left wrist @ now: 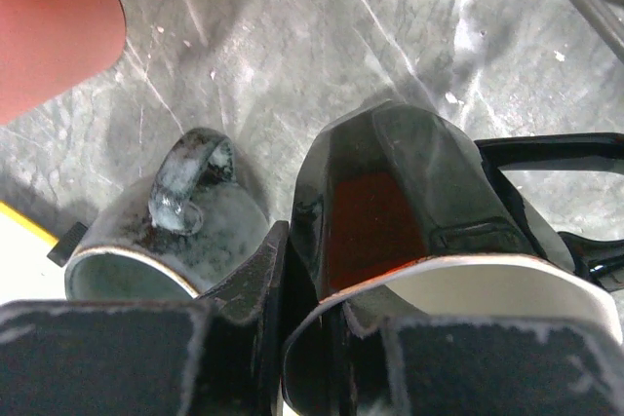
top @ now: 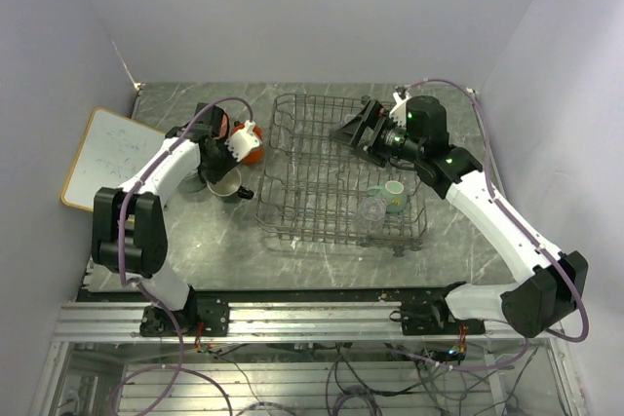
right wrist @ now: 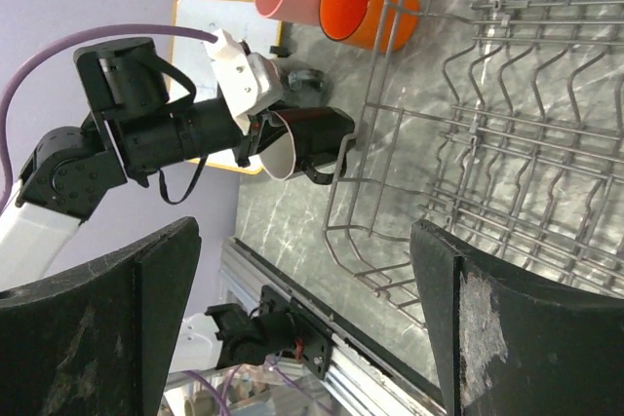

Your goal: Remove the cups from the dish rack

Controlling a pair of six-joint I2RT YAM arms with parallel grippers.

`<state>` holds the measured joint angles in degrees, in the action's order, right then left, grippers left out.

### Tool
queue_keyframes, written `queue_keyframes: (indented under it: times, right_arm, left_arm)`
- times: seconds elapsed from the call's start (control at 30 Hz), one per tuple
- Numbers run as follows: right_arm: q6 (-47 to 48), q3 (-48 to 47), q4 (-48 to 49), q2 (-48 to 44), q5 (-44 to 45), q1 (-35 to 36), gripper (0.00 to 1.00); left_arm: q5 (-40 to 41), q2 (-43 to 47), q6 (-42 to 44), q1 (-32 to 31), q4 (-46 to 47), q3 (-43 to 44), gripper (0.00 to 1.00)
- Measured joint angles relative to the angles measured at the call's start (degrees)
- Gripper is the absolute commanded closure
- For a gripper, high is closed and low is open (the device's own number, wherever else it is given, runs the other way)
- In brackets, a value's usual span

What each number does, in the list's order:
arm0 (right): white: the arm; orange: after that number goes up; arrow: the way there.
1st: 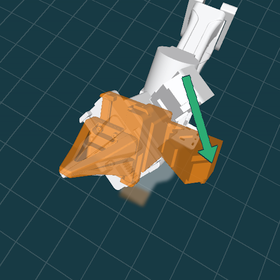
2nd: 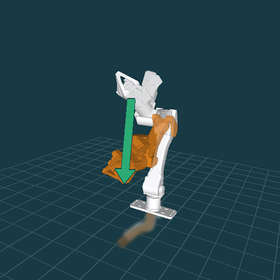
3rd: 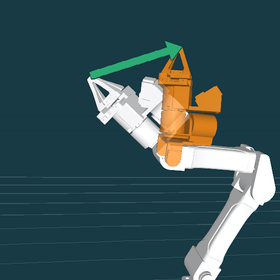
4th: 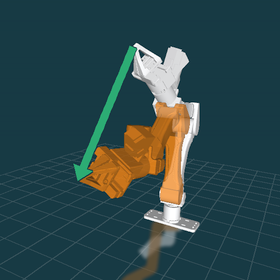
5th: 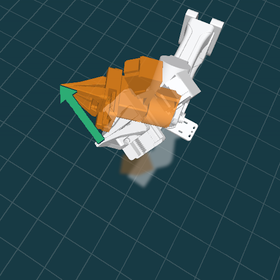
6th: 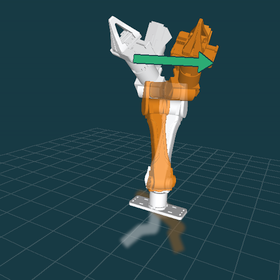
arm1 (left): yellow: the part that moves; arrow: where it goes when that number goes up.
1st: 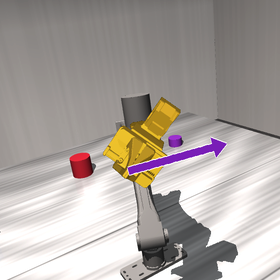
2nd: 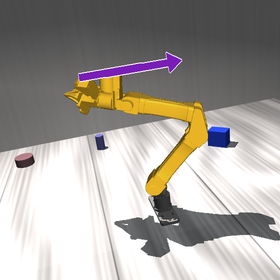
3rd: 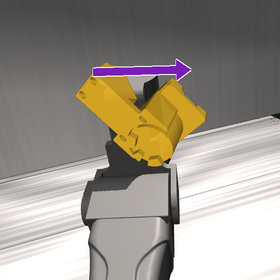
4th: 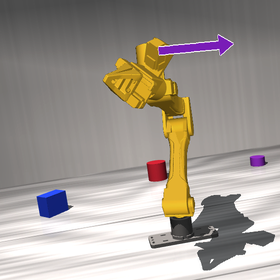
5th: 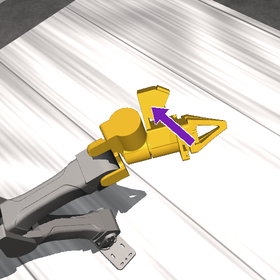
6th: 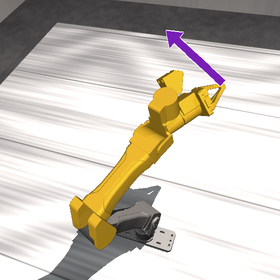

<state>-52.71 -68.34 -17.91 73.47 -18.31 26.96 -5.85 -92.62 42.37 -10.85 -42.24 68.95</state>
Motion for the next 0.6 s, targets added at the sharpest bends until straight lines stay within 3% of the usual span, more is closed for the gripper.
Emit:
queue_keyframes:
  times: [0.47, 0.53, 0.6]
  right_arm:
    - [3.7, 0.0, -4.4, -0.3, 1.4, -2.6, 0.12]
    - [4.3, -0.1, -5.3, -0.2, 2.2, -2.8, 0.12]
    - [5.2, -0.9, -6.6, 0.5, 3.0, -3.0, 0.12]
  left_arm:
    - [0.2, -9.8, -0.3, -0.5, 4.0, 7.0, 0.93]
    - [0.2, -10.1, -0.4, -0.6, 4.7, 7.2, 0.86]
    - [0.2, -10.7, -0.4, -0.7, 4.7, 7.8, 0.68]
